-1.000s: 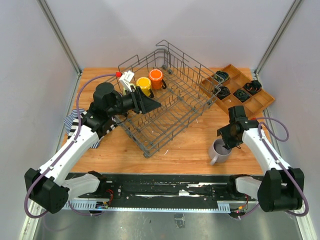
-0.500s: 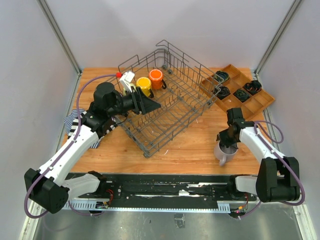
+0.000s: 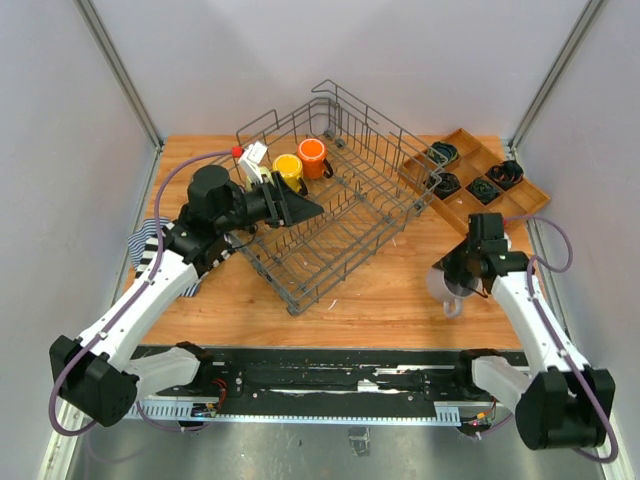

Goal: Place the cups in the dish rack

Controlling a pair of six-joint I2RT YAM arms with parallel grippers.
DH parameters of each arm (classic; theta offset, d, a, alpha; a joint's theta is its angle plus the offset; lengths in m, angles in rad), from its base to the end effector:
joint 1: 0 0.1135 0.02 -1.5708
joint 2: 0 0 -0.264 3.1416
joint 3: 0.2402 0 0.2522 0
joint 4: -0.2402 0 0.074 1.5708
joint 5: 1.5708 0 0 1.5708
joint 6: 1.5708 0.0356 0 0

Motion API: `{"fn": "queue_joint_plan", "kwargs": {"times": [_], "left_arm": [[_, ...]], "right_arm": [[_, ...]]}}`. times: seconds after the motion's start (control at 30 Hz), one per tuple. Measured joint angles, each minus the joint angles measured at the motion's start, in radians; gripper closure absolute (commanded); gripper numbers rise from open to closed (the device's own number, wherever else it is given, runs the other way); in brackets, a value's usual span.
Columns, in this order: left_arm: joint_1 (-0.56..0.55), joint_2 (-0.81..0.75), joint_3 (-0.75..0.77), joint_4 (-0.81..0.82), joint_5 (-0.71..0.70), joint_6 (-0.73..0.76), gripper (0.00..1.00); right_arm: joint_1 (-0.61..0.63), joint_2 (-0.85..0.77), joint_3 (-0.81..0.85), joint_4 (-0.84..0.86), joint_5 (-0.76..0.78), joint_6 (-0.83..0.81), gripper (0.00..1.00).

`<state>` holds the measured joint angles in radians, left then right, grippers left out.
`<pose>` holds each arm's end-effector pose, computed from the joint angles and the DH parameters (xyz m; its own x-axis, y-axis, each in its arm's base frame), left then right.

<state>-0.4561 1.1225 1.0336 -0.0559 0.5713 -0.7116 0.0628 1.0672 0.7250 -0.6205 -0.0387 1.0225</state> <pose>0.2229 -0.1308 0.3744 -0.6538 -0.2911 -0.6984 0.5598 0.4350 -0.7053 0.2056 0.0143 0.2291 -0.4993 0.8231 -0.2707 0.6549 0.5630 0.5041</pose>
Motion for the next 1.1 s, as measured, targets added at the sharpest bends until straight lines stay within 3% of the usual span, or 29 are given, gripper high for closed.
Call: {"fn": "queue_joint_plan", "kwargs": {"times": [0.2,0.43,0.63,0.8,1.1], "left_arm": [[0.0,0.018,-0.06,0.104,0.027,-0.121,0.36],[-0.006,0.1,-0.088,0.248,0.065,-0.238,0.35],[-0.018,0.166,-0.078,0.426,0.111,-0.262,0.34],[-0.019,0.213,-0.046,0.578,0.135,-0.267,0.3],[-0.039,0.349,0.075,0.699,0.156,-0.289,0.29]], "right_arm": [[0.0,-0.106,0.145,0.057,-0.121,-0.113,0.99],[0.0,-0.093,0.328,0.215,-0.332,-0.102,0.99],[0.0,-0.006,0.373,0.523,-0.514,0.109,0.99],[0.006,0.07,0.36,0.804,-0.556,0.35,0.99],[0.123,0.189,0.36,1.062,-0.559,0.58,0.99]]}}
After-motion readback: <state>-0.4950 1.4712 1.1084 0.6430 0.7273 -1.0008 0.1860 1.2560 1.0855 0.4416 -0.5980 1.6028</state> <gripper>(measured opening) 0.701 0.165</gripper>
